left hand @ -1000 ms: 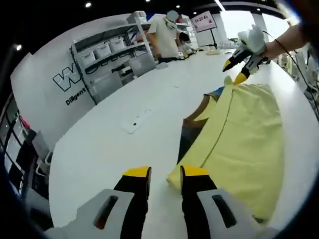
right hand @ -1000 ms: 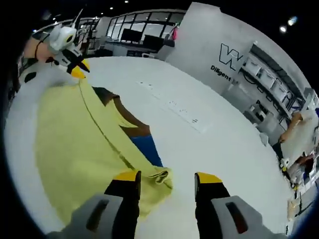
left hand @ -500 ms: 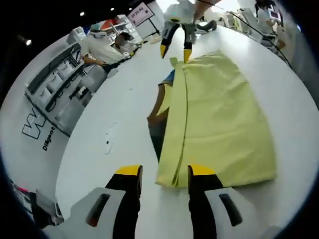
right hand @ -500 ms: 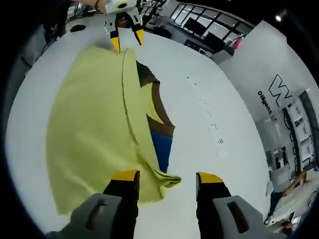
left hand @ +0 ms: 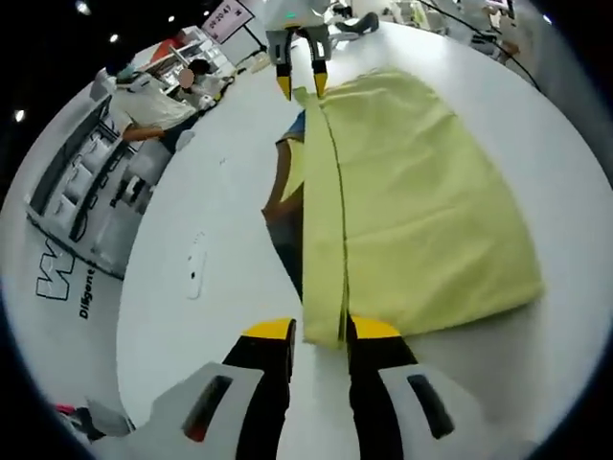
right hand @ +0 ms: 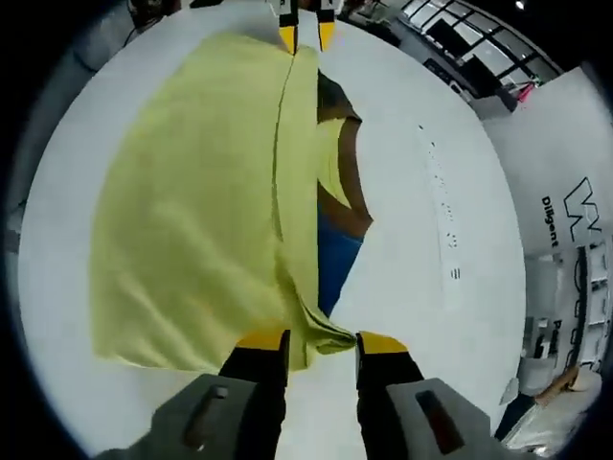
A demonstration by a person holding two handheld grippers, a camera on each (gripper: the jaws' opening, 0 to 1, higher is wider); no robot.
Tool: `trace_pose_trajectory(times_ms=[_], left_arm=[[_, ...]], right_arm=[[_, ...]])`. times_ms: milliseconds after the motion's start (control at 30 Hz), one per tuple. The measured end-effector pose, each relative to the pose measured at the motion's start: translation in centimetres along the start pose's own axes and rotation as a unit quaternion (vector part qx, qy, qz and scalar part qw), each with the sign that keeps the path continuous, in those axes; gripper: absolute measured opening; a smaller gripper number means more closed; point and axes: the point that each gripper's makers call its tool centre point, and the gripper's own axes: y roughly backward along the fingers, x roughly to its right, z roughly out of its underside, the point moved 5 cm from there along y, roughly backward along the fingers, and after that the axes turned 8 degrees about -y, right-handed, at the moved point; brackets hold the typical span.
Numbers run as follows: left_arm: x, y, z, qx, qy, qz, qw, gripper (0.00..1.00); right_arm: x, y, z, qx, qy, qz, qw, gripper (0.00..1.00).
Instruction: Fold the garment on the visible template until the final outline fits inside the template.
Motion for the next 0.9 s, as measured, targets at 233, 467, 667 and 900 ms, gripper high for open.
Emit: trace_pose_trajectory(times_ms=[233,467,667,900], left_arm=[[0.2,-0.4,0.0,0.000,-0.020,-0.001,0.9998,0.05],[-1.1,0.3,0.8,0.026,0.079,-0.025,0.9963,0.05],[-2.9,1.0,1.5,0.041,0.205,-0.069,0.9755,0.05],[-2.8,-0.1,2.1,0.023,0.314,-0.070,0.9465,0.05]], right_arm=[[0.5,0.0,0.4,0.004,-0.052,0.015,0.9985,0.00],[0.5,0.4,0.9,0.035,-0.110,0.021,0.9931,0.00],[0.5,0.6,1.0,0.062,-0.192,0.034,0.9788,0.00],[0.4,-0.1,1.3,0.072,-0.307,0.034,0.9484,0.00]])
